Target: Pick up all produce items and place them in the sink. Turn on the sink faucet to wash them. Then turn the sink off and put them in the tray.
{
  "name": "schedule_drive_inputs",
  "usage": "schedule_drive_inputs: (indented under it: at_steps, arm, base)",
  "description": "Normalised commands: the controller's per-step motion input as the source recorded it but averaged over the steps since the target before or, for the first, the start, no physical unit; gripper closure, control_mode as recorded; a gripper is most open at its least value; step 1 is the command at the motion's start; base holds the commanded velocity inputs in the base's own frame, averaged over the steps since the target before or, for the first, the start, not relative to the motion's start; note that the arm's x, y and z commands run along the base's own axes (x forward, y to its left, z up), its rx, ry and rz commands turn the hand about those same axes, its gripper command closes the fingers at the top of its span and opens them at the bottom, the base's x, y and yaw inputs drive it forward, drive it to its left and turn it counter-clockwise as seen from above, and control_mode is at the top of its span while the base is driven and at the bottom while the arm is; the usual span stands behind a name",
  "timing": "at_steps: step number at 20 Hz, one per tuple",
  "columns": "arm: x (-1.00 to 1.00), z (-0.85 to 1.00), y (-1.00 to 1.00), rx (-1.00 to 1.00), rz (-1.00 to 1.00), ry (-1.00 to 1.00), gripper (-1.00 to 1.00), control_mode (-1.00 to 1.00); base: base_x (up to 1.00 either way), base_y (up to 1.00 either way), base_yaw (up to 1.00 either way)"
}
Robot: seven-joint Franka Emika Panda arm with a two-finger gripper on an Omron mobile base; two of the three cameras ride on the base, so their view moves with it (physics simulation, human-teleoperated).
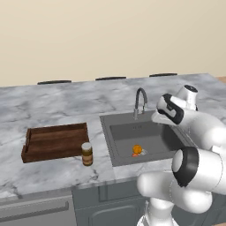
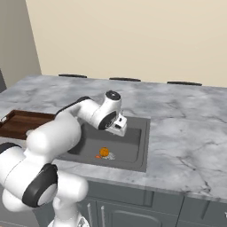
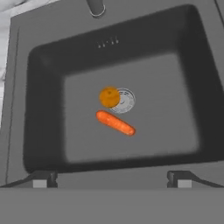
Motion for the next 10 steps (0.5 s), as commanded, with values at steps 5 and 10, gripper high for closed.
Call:
schedule_drive_inputs:
  at_steps: [5,10]
  arm:
    - [0.00,-0.18,0.02,-0.03,0.00,0.00,-1.00,-1.00]
    - [0.05,-0.27,0.22,-0.03,0.00,0.00,-1.00,-1.00]
  base:
    - [0.00,0.00,0.00]
    - [0.00,0.00,0.00]
